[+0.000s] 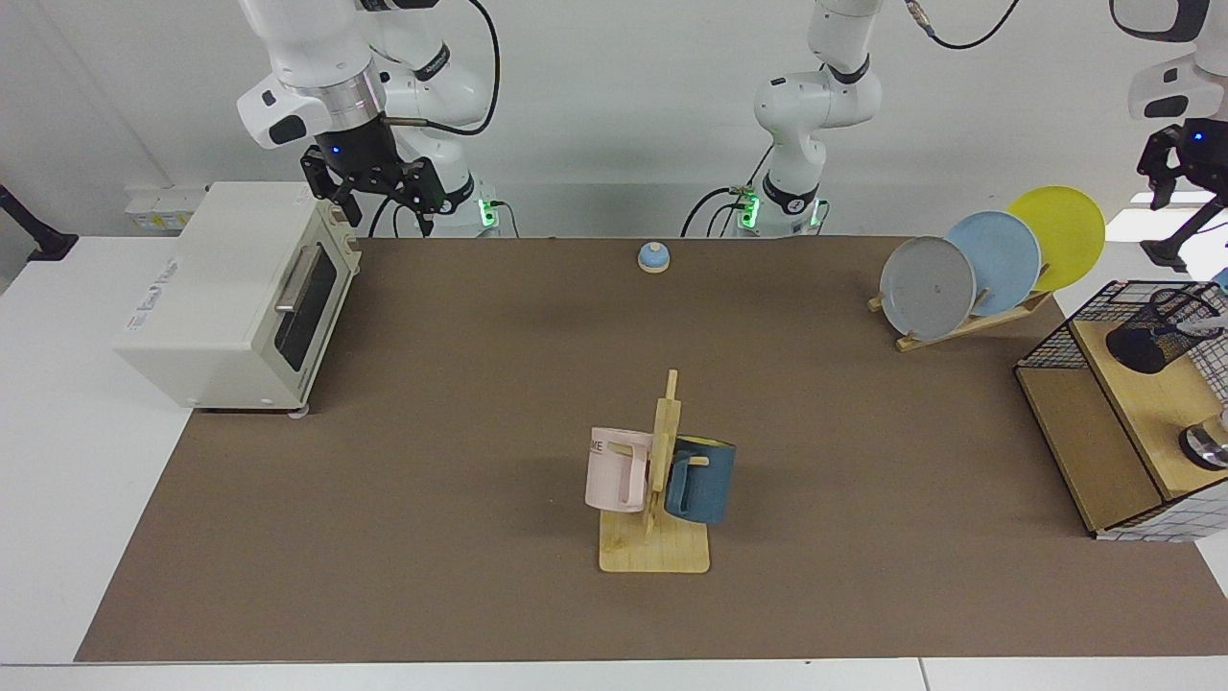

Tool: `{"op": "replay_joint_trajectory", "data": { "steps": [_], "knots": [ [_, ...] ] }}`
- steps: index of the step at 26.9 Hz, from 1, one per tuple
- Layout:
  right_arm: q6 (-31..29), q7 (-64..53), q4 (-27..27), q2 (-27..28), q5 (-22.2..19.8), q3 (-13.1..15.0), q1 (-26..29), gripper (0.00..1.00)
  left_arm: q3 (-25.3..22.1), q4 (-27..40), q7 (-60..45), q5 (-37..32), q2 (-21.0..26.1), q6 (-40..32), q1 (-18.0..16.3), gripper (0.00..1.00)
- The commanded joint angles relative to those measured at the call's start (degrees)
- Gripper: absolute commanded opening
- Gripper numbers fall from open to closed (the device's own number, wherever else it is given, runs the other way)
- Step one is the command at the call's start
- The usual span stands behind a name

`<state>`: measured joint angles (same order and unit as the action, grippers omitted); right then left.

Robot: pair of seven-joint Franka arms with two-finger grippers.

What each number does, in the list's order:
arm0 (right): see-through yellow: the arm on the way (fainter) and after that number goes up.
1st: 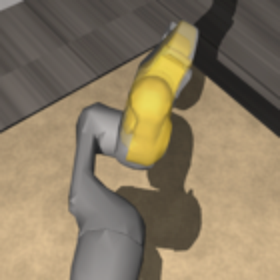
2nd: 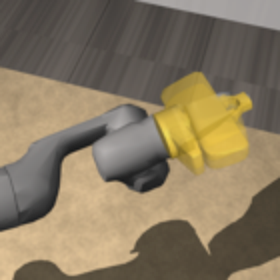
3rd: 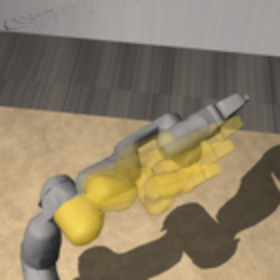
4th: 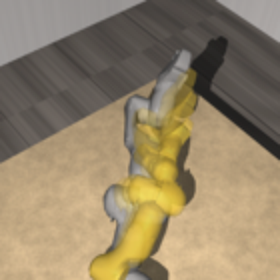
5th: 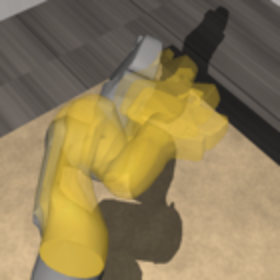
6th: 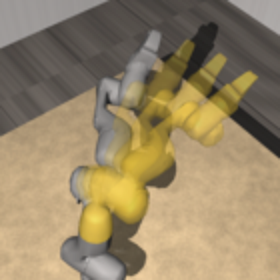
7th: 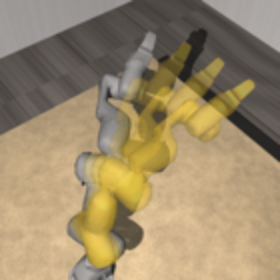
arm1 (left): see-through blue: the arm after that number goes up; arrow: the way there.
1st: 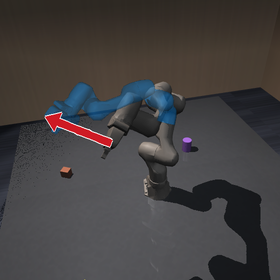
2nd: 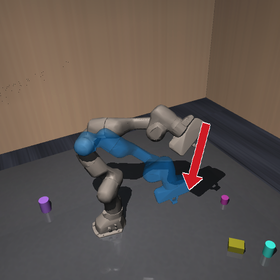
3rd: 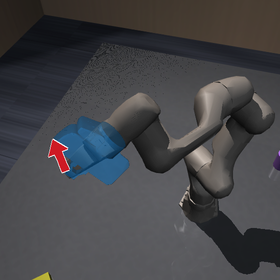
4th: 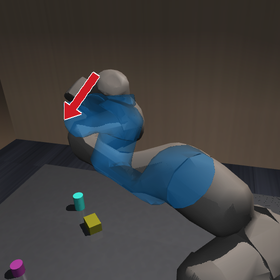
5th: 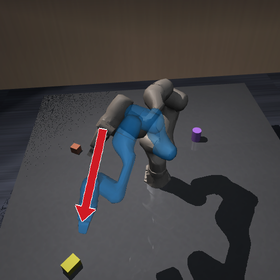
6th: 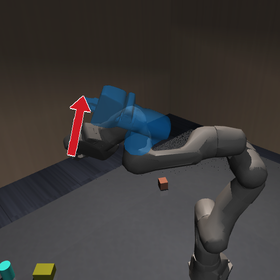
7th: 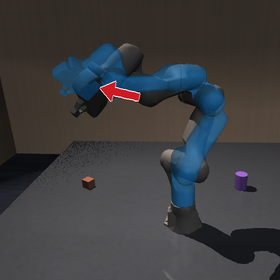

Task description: Put markers into pen holder

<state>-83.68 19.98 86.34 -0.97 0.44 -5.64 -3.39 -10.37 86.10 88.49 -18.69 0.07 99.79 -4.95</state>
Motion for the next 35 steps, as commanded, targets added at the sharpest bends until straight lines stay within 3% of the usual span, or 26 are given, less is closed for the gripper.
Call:
{"op": "replay_joint_trajectory", "data": {
  "steps": [1, 7, 11, 20, 35],
  "knots": [
    [-0.2, -1.2, 1.3, -1.1, 0.3, -0.3, 0.8, 1.0, -1.1, -0.1, -13.2, 2.8, -1.1, -5.9, 4.3, 1.0],
    [-0.2, -1.2, 1.3, -1.1, 0.3, -0.3, 0.7, 1.0, -1.5, 0.0, -29.1, 10.2, -1.6, -10.0, 6.3, 1.0],
    [-0.2, -1.2, 1.3, -1.1, 0.3, -0.3, 0.8, 1.0, -2.0, 1.3, -37.1, 11.1, -3.1, -10.4, 8.9, 1.0],
    [-0.3, -1.1, 1.3, -1.1, 0.3, -0.3, 0.7, 1.0, -0.7, 2.6, -59.9, 16.7, -4.0, -12.7, 10.4, 1.0],
    [-0.2, -1.2, 1.3, -1.1, 0.3, -0.3, 0.8, 1.0, 2.3, -4.0, -70.4, 18.9, 0.1, -19.5, 9.4, 1.0]
  ]
}}
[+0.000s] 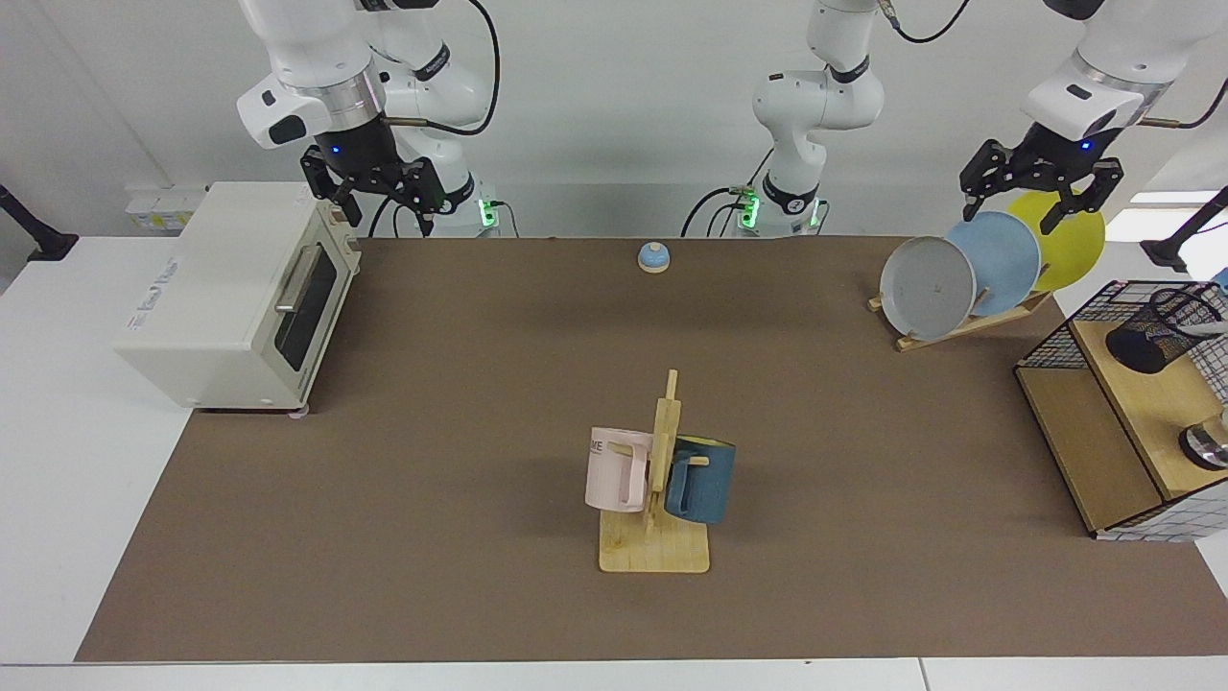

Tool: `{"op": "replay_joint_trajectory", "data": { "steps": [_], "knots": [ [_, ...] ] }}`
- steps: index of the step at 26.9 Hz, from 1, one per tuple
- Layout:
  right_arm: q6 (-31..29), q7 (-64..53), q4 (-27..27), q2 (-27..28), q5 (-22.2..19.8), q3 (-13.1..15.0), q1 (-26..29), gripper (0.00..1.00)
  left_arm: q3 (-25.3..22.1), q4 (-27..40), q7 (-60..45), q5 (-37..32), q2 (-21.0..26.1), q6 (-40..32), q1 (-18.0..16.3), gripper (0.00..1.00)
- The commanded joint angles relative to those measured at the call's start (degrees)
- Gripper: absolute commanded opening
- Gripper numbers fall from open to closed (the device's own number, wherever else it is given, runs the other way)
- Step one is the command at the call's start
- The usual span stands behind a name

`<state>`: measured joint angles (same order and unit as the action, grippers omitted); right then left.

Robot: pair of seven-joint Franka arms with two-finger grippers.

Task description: Put markers into pen holder

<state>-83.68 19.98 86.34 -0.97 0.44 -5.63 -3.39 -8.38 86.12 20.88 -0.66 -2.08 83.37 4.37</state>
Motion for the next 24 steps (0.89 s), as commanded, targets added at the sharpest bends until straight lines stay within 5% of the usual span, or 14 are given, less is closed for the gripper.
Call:
{"op": "replay_joint_trajectory", "data": {
  "steps": [1, 24],
  "knots": [
    [-0.2, -1.2, 1.3, -1.1, 0.3, -0.3, 0.8, 1.0, 0.2, -4.5, -2.8, 0.8, 2.5, -3.3, 0.1, 1.0],
    [-0.2, -1.1, 1.3, -1.1, 0.3, -0.3, 0.8, 1.0, 0.3, -7.3, -3.6, 1.0, 4.1, -1.8, 0.4, 1.0]
  ]
}}
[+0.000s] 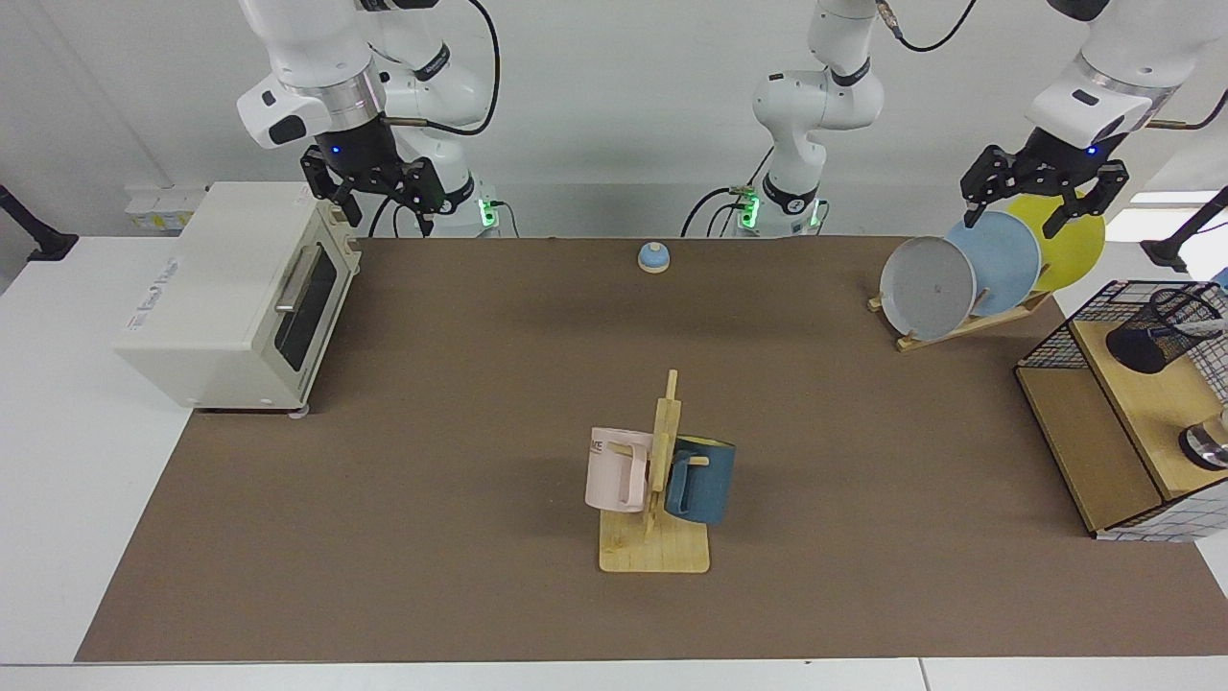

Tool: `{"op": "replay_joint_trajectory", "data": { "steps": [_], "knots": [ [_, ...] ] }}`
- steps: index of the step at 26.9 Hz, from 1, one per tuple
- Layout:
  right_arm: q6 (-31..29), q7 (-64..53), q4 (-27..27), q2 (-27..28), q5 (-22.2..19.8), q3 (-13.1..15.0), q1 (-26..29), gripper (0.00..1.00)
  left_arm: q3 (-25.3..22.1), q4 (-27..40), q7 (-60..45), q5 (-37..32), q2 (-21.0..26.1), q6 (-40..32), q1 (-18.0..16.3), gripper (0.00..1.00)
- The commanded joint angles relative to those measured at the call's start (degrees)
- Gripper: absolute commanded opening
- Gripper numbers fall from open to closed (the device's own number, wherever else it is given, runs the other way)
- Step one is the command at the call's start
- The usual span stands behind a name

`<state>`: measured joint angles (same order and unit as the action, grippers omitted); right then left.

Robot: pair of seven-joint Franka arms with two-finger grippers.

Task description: Put markers into pen holder

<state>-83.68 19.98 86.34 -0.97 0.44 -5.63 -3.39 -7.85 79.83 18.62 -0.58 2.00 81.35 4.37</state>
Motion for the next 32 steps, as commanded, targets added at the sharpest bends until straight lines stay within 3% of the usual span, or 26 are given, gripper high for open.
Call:
{"op": "replay_joint_trajectory", "data": {
  "steps": [1, 6, 13, 32],
  "knots": [
    [-0.2, -1.1, 1.3, -1.1, 0.3, -0.3, 0.8, 1.0, -0.3, -0.6, -1.2, 1.2, -0.2, 0.9, 0.4, 1.0],
    [-0.2, -1.2, 1.3, -1.1, 0.3, -0.3, 0.8, 1.0, 0.2, 5.9, -1.0, 3.2, -3.0, 6.7, 0.4, 1.0],
    [-0.2, -1.2, 1.3, -1.1, 0.3, -0.3, 0.8, 1.0, 3.2, 11.0, -3.8, 3.6, -5.8, 8.0, 0.6, 1.0],
    [-0.2, -1.1, 1.3, -1.1, 0.3, -0.3, 0.8, 1.0, 3.3, 8.2, -4.0, 1.4, -4.7, 5.5, 0.2, 1.0]
  ]
}}
